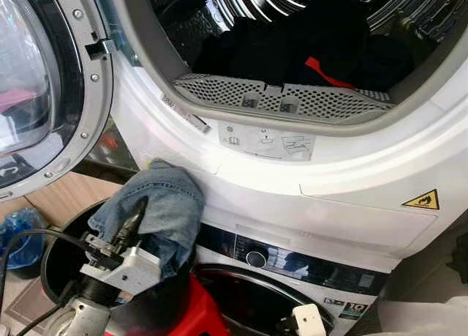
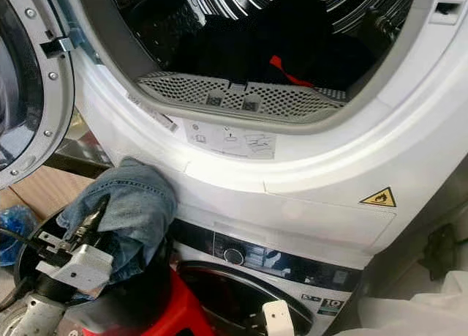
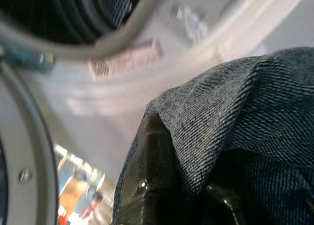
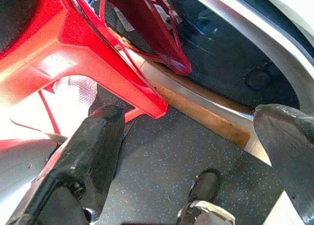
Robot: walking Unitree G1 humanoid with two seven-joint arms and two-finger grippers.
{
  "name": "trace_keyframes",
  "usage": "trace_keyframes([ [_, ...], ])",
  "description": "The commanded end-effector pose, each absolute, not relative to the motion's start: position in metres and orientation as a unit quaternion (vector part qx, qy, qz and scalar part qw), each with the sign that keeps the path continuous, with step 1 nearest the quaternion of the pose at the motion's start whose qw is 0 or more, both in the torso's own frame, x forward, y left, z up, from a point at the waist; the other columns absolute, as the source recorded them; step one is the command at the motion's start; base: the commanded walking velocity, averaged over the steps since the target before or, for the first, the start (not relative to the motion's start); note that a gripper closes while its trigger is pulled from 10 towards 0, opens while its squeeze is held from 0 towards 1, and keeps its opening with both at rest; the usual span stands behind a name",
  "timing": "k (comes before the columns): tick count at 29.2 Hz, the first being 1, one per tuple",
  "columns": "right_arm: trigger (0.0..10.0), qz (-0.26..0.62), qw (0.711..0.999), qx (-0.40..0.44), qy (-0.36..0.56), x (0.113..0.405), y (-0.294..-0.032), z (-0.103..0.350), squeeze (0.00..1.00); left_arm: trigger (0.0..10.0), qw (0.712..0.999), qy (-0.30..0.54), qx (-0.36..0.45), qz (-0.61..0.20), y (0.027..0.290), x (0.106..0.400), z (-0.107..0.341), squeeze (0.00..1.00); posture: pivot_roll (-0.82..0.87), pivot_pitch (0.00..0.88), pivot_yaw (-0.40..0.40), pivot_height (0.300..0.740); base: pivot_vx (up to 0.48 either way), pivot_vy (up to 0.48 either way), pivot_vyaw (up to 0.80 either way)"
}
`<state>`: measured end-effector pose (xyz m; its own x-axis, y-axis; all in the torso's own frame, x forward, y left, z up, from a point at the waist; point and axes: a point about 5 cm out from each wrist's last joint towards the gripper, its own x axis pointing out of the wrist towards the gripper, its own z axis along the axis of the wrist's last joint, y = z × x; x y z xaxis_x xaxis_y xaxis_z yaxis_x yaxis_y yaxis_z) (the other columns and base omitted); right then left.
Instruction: Clothes washing
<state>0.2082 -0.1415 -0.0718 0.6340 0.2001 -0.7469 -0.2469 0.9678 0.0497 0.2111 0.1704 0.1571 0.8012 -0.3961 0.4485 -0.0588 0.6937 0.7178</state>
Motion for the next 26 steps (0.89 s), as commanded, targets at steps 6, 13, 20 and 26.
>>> trace_keyframes([
  [6,10.0,0.137,0.901,-0.034,0.409,0.21,-0.138,-0.071,0.0,0.0,0.83,-0.389,0.339,-0.212,0.14,0.194,0.176,0.0,0.04,0.025,0.07,0.74,0.0,0.0,0.0],
  [13,10.0,0.138,0.902,-0.041,0.407,0.213,-0.142,-0.069,0.0,0.0,0.809,-0.422,0.322,-0.253,0.132,0.196,0.192,0.0,0.05,0.012,0.064,0.74,0.0,0.0,0.0],
  [20,10.0,0.141,0.902,-0.041,0.407,0.214,-0.138,-0.069,0.0,0.0,0.789,-0.454,0.326,-0.256,0.125,0.204,0.211,0.0,0.06,0.019,0.059,0.74,0.0,0.0,0.0],
  [26,10.0,0.139,0.901,-0.039,0.41,0.212,-0.137,-0.07,0.0,0.0,0.755,-0.49,0.345,-0.266,0.12,0.216,0.23,0.0,0.06,0.02,0.061,0.74,0.0,0.0,0.0],
])
